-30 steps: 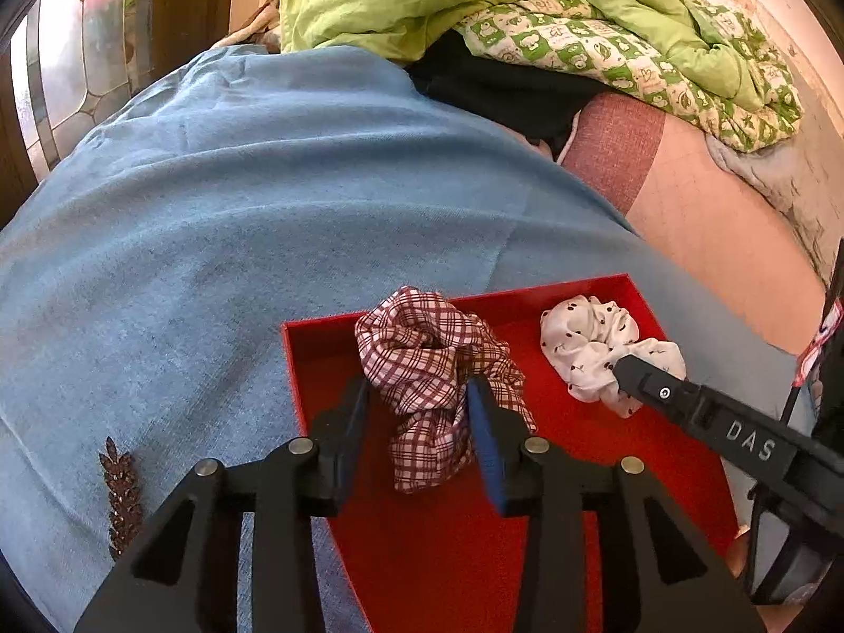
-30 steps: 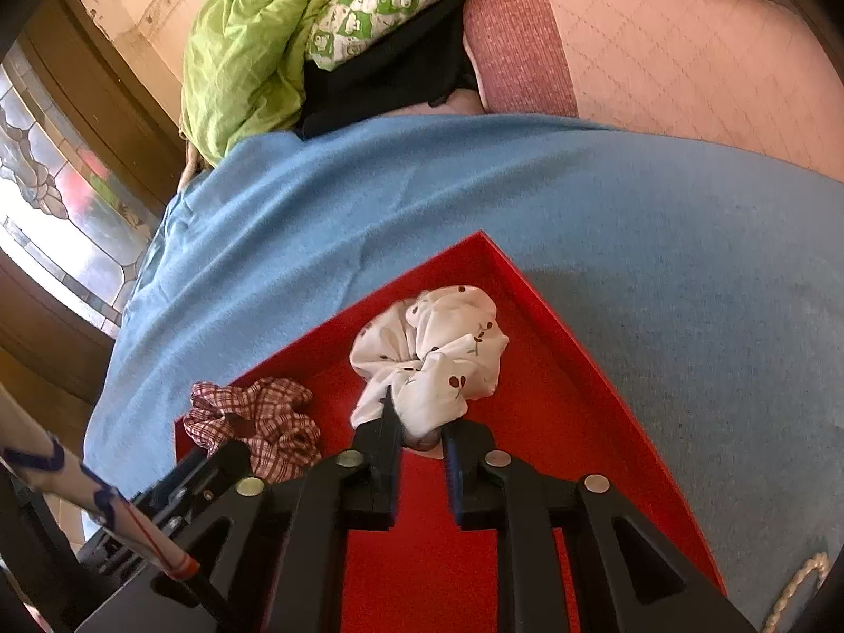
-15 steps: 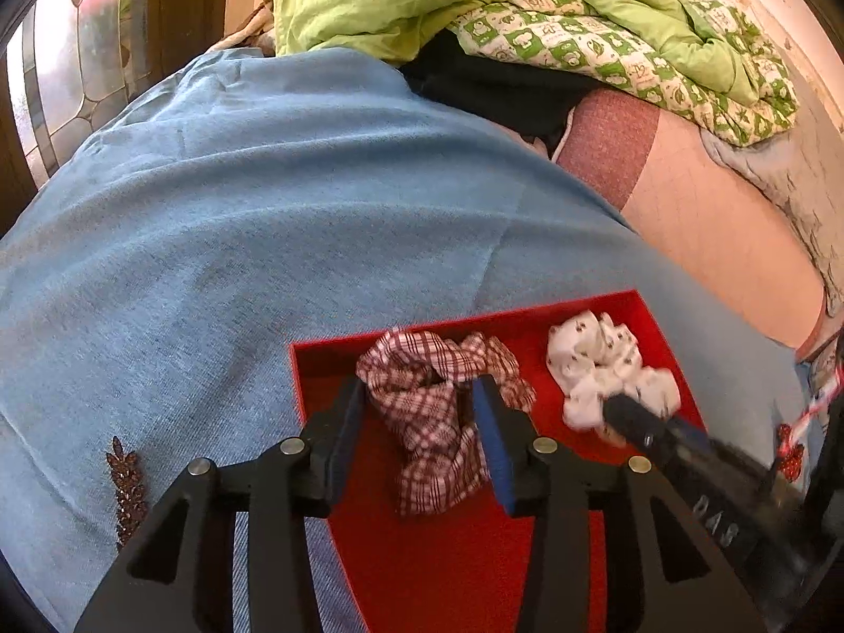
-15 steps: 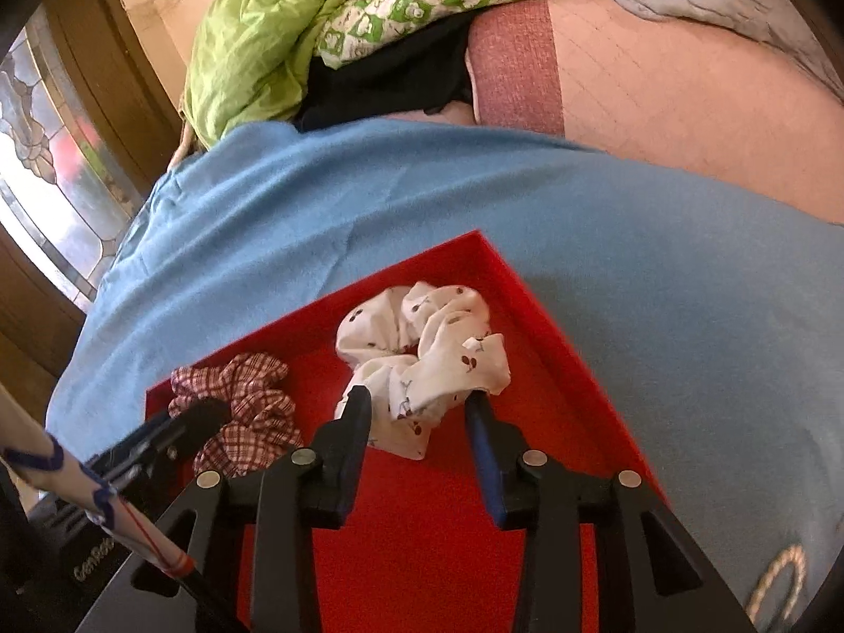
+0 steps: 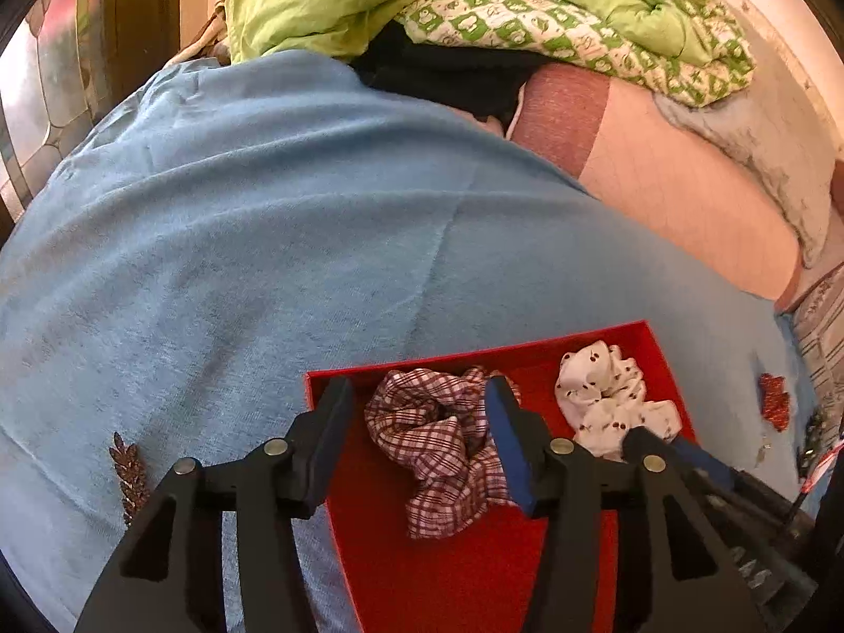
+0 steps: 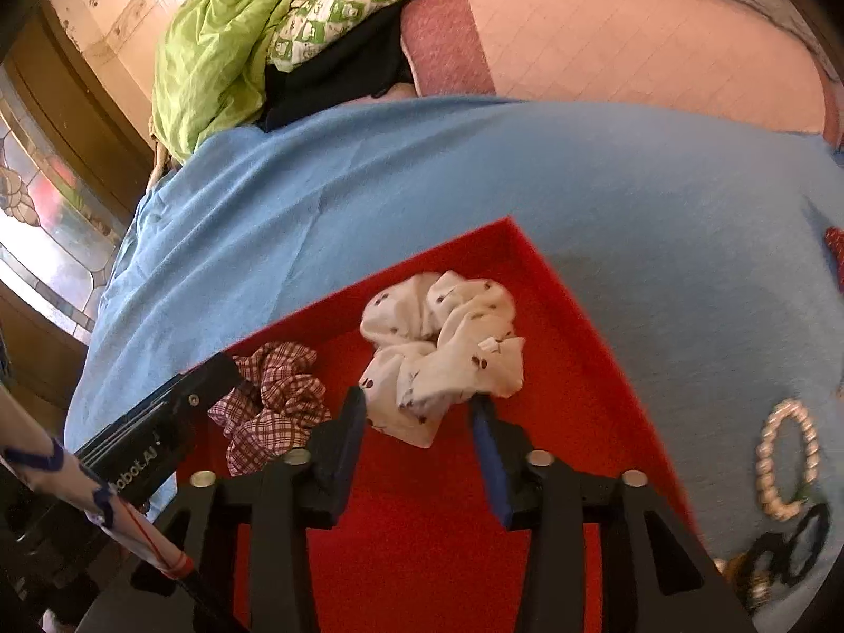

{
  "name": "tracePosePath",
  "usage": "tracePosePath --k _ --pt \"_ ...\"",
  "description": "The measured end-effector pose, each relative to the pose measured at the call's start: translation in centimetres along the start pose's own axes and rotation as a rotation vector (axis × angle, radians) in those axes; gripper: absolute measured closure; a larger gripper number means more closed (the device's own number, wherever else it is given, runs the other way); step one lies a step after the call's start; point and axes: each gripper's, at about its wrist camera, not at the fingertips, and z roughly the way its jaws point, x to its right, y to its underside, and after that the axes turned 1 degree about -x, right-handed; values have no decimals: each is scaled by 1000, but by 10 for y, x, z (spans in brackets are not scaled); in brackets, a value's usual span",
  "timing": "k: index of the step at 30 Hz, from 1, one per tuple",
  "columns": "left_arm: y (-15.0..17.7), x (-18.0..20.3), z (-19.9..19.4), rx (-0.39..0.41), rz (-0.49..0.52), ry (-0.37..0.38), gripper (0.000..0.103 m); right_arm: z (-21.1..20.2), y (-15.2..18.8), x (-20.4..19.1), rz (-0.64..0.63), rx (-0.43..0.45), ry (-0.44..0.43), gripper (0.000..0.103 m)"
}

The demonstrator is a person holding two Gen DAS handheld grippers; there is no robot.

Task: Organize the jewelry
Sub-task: 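Open both tools to drop the scrunchies into the red tray, then grasp the leopard-print bracelet with the left tool beside the tray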

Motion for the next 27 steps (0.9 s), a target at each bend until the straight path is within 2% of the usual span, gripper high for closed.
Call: tracePosePath --k 9,11,16,21,25,27 --pt "7 23 -22 34 83 10 43 -48 6 29 -17 3 -100 48" --pt "11 29 -28 46 104 7 43 -62 12 37 -10 14 -137 48" --pt "23 43 -43 71 139 14 42 -93 34 62 0 52 -157 48" --pt "49 62 -62 83 200 37 42 -111 69 103 31 44 -152 48" --pt "76 79 -80 91 271 39 42 -123 88 130 71 68 -165 48" --pt "91 83 -90 88 271 55 42 -128 95 142 88 85 -171 48"
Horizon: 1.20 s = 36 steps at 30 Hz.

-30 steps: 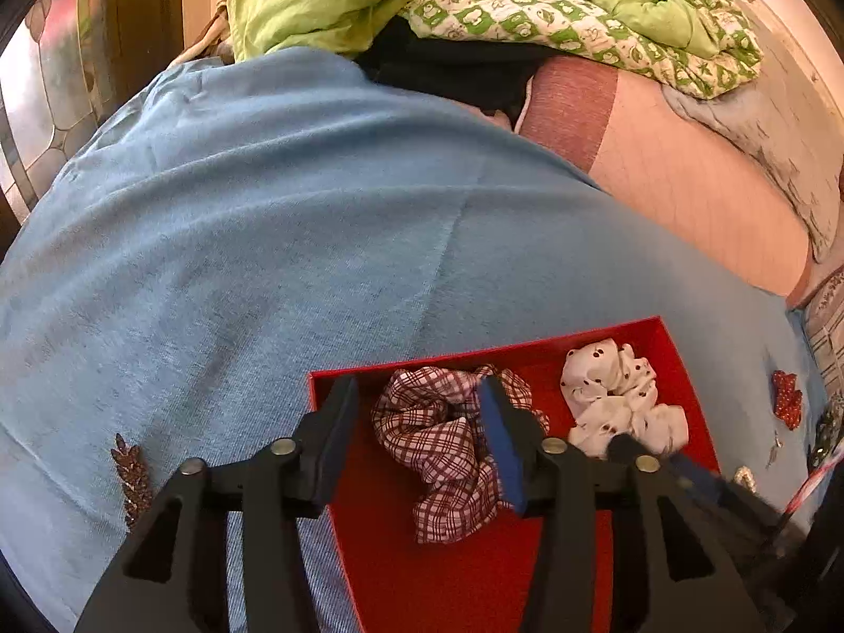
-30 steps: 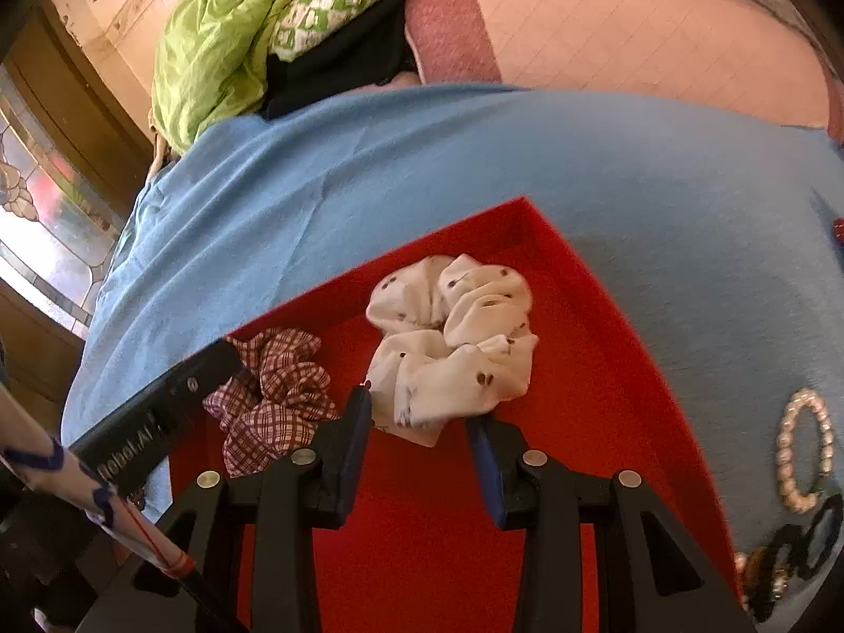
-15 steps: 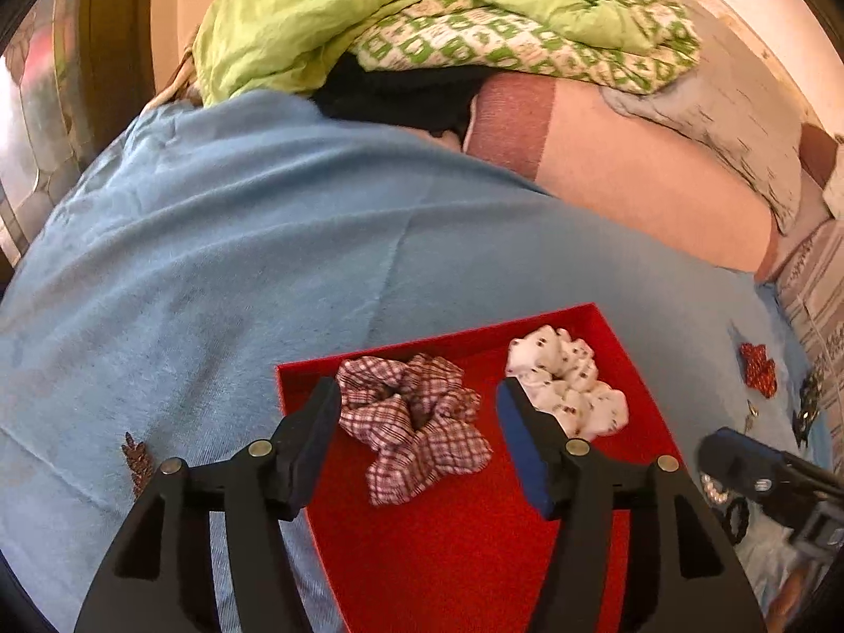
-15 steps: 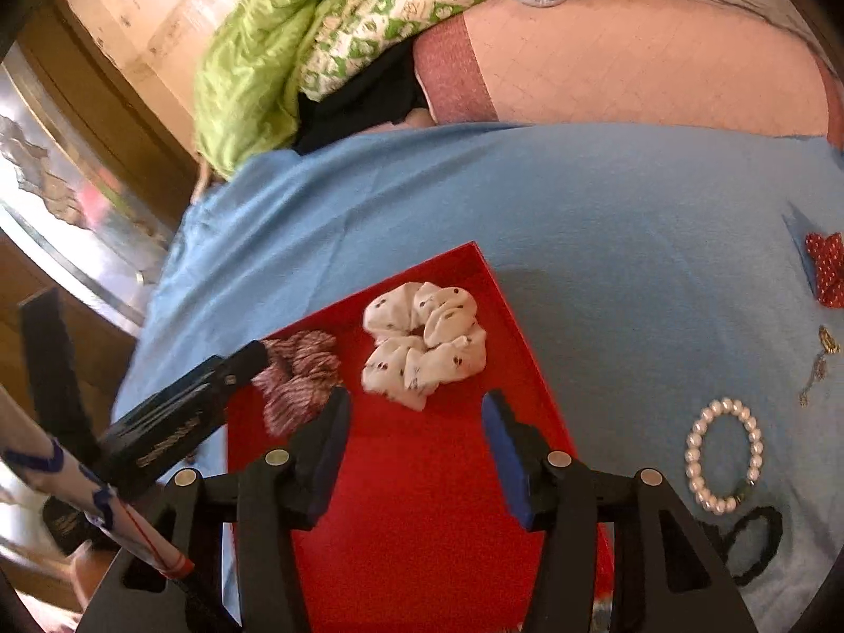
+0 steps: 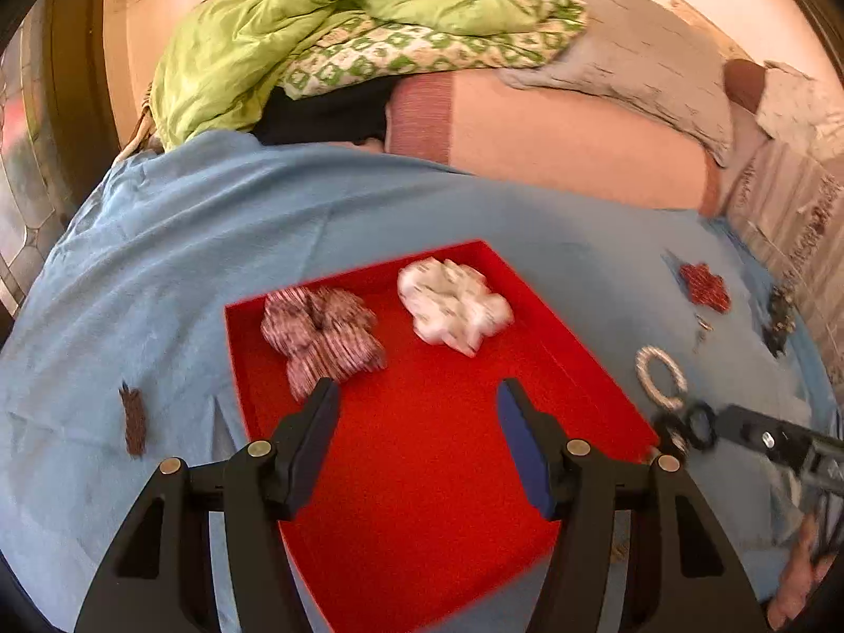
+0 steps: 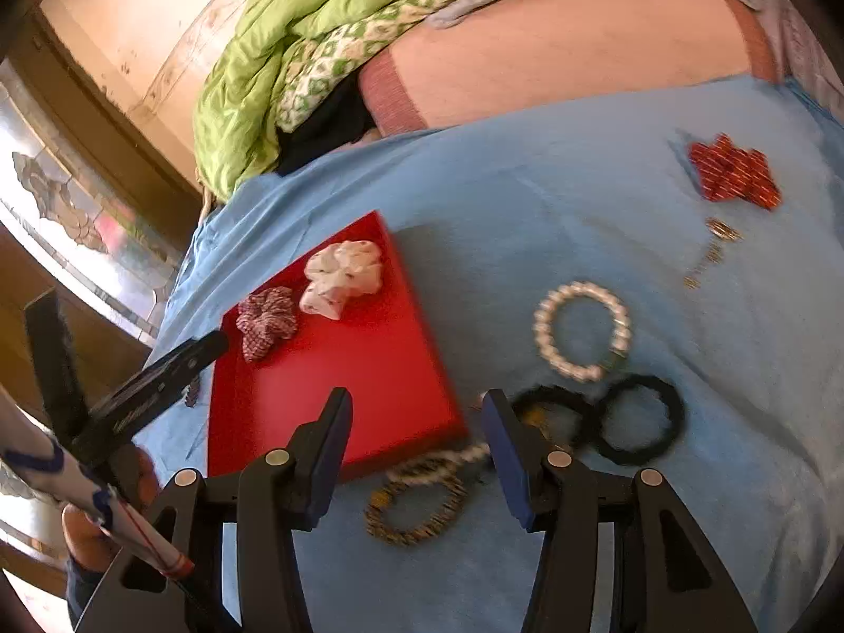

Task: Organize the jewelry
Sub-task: 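Grasp the leopard-print bracelet with the left tool beside the tray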

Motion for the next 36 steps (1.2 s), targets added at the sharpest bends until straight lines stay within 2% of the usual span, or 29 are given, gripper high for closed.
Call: tracePosePath --k 4,6,8,13,16,19,21,23,24,25,26,31,36 --pt "34 16 -14 -30 -19 47 41 -6 14 18 6 16 -33 50" --pt "53 30 -19 -53 4 73 41 -5 19 23 -2 7 -51 63" --pt "67 42 -20 -77 24 92 41 -2 24 29 -4 -10 -75 68" --pt "87 71 0 -144 66 125 41 6 29 39 47 -57 -151 71" --pt "88 83 14 -159 78 136 42 7 29 39 46 -56 -148 71" --pt "87 93 30 -177 92 128 55 5 28 38 33 -49 -140 71" --pt "85 97 41 -195 79 138 57 3 26 40 36 -36 -136 71" --pt "85 106 46 -186 100 120 63 2 24 43 47 -32 -144 71" --pt "85 110 48 -179 124 99 70 2 24 44 51 -32 -145 71" --pt "86 113 49 -178 142 72 86 3 24 45 52 -34 -145 71" --pt "86 113 49 -180 149 65 90 4 24 45 52 -38 -145 71" --pt "91 105 36 -216 171 104 90 21 20 36 15 -73 -147 71" --pt "97 89 28 -241 168 128 90 48 17 23 -65 -125 -96 71"
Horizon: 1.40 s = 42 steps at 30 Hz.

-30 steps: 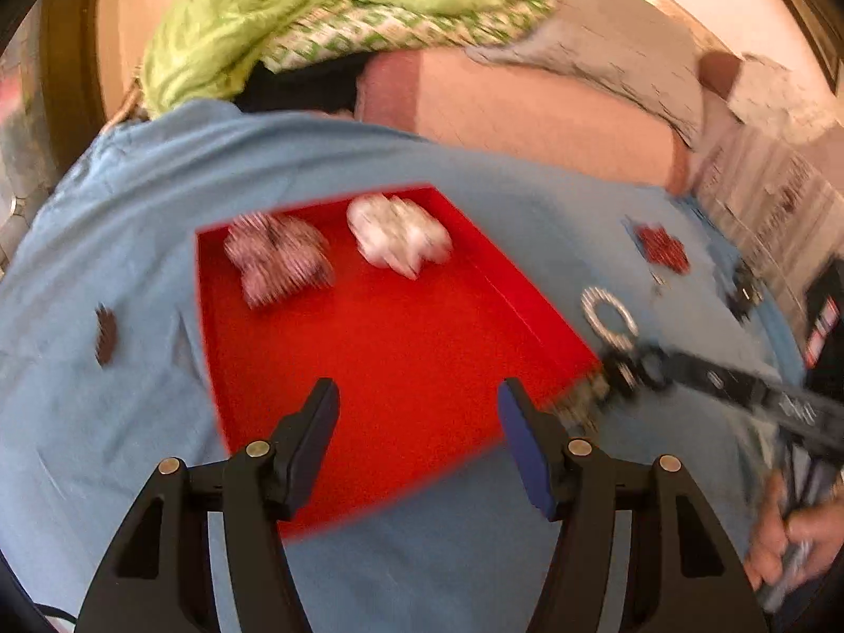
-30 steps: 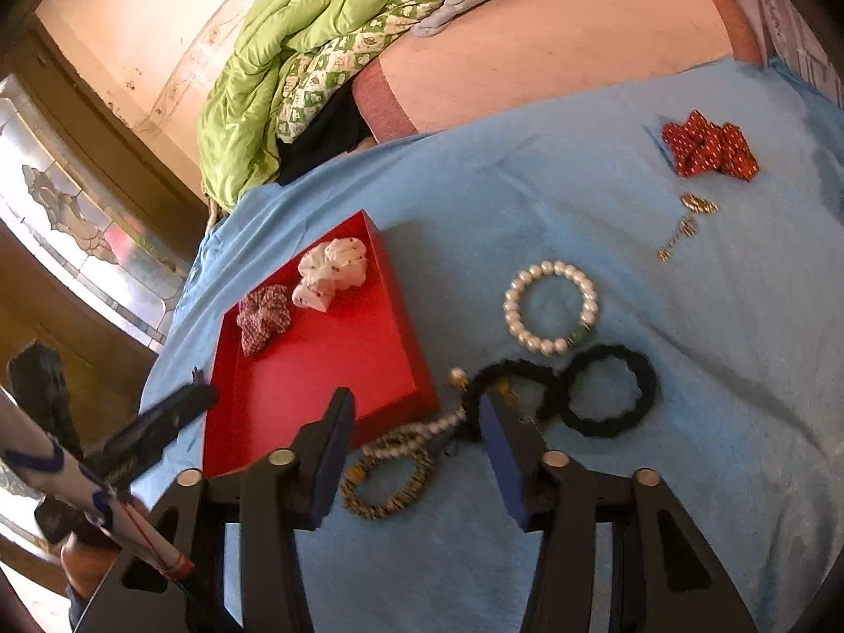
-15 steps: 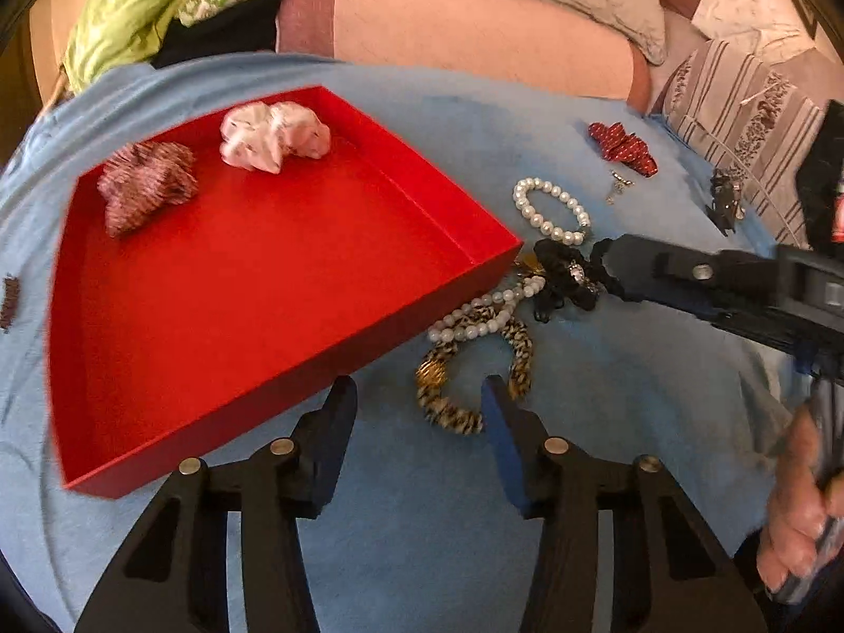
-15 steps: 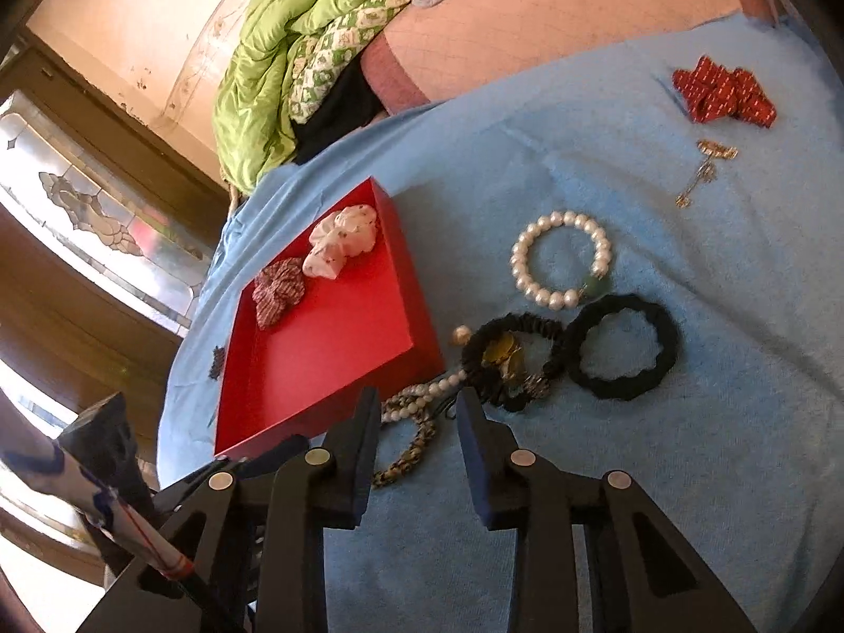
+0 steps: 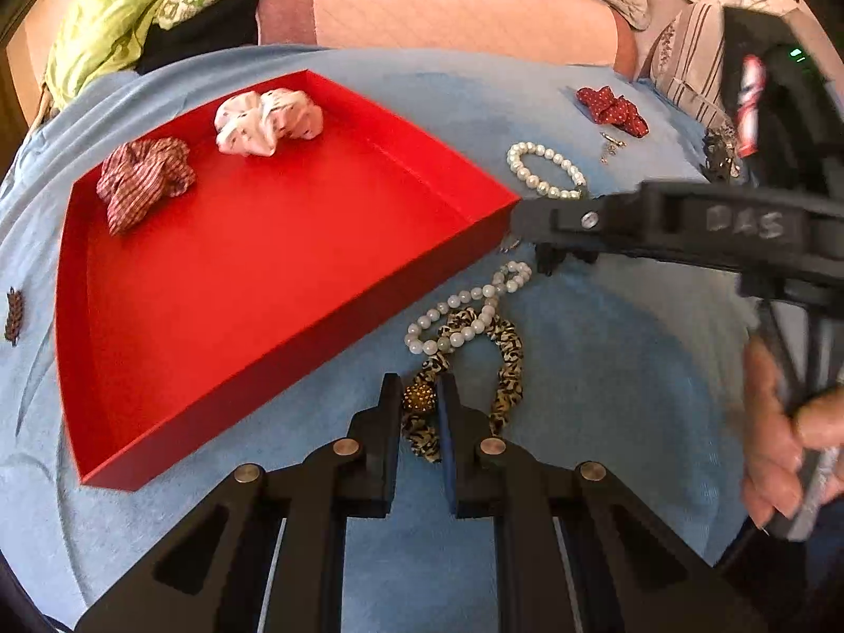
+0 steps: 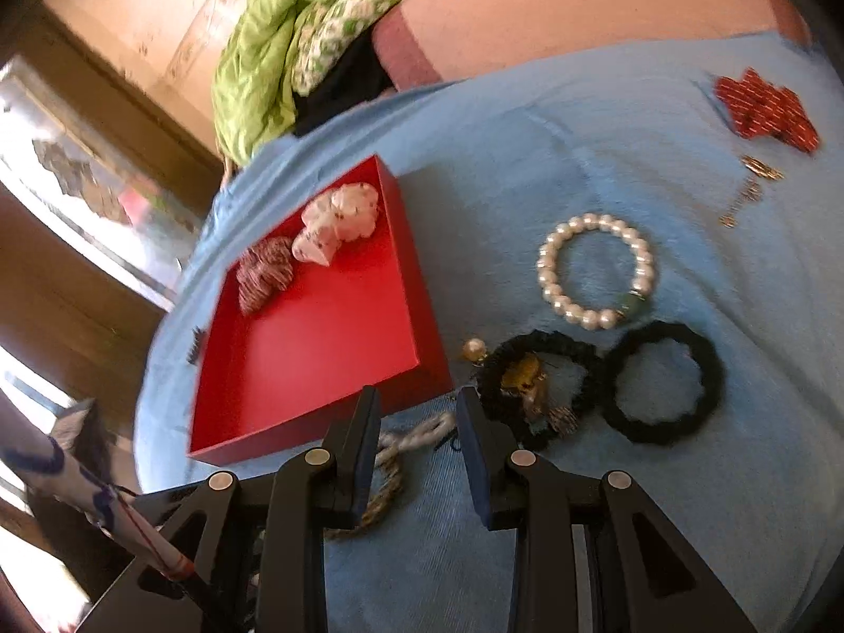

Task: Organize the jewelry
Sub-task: 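Grasp the leopard-print bracelet with the left tool beside the tray, then carry the leopard bracelet into the tray with the left tool while the right tool lifts a pearl strand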

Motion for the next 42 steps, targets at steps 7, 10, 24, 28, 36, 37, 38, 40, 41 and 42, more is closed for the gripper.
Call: tracePosePath --k 7,10,24,28,36,37,38,40,41,42 --pt "8 -8 -7 -30 19 39 90 6 15 -7 -66 -81 24 71" --pt "11 -7 -9 -29 31 34 90 -6 20 -9 -77 -72 -6 71" --pt "12 -5 -6 -29 45 19 90 21 18 14 253 -122 -166 71" --pt "12 -7 -7 -26 41 31 90 23 17 -8 138 -116 -74 89" --pt "9 0 -18 24 61 85 90 -26 12 -6 76 51 -61 96" --pt "8 2 -20 34 65 92 90 -36 11 -7 56 91 -60 96" --pt "7 4 -21 44 68 99 90 -42 10 -9 46 115 -60 96" --pt "6 8 -23 61 78 105 90 -54 8 -12 23 160 -62 96" --pt "6 10 -25 69 83 106 90 -59 8 -13 12 177 -63 96" --pt "5 11 -27 82 91 107 90 -63 8 -15 -1 191 -61 96"
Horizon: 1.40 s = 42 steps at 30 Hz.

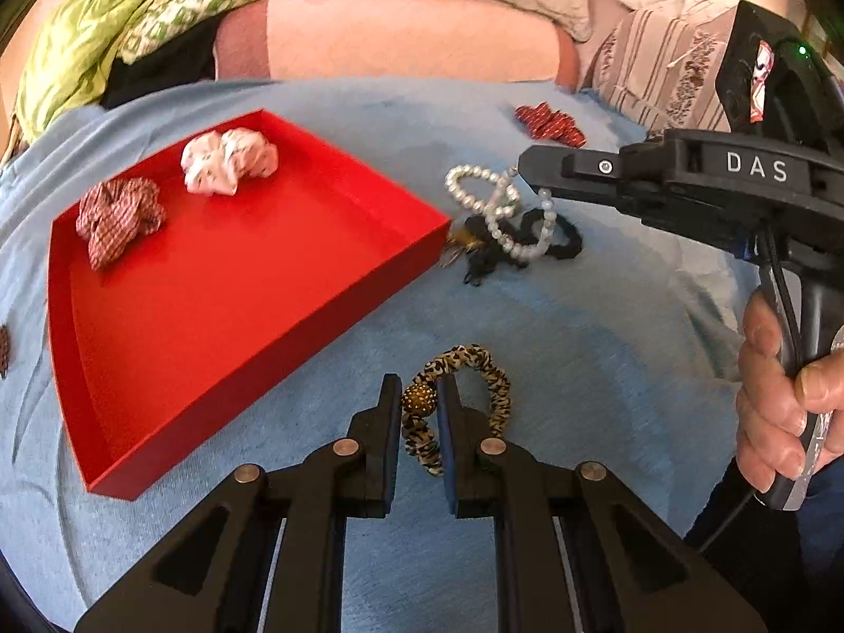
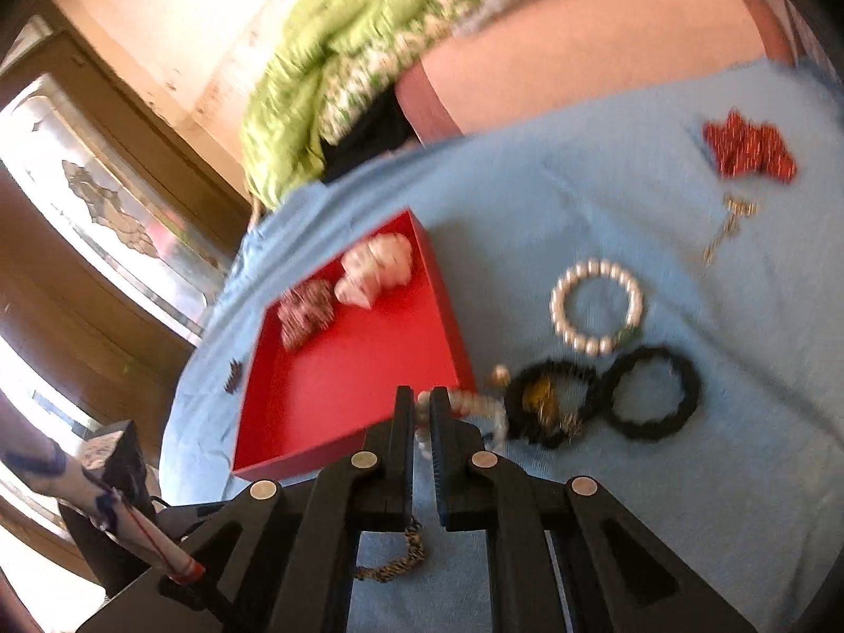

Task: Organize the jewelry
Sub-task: 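Carry the leopard bracelet into the tray with the left tool while the right tool lifts a pearl strand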

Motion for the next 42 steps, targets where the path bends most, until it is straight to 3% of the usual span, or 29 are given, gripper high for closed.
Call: tracePosePath --k 9,17,30,42 --pt "-14 10 -19 122 33 18 90 -15 -3 -5 -34 52 -1 96" --pt "-25 -4 -30 179 -7 -29 90 -15 -6 -10 -42 73 -8 96" --pt "-50 -77 -41 253 -190 -129 90 4 -19 -37 -75 89 -23 96" --pt "-67 -134 -26 237 -308 -229 90 54 -47 -82 -90 77 -64 96"
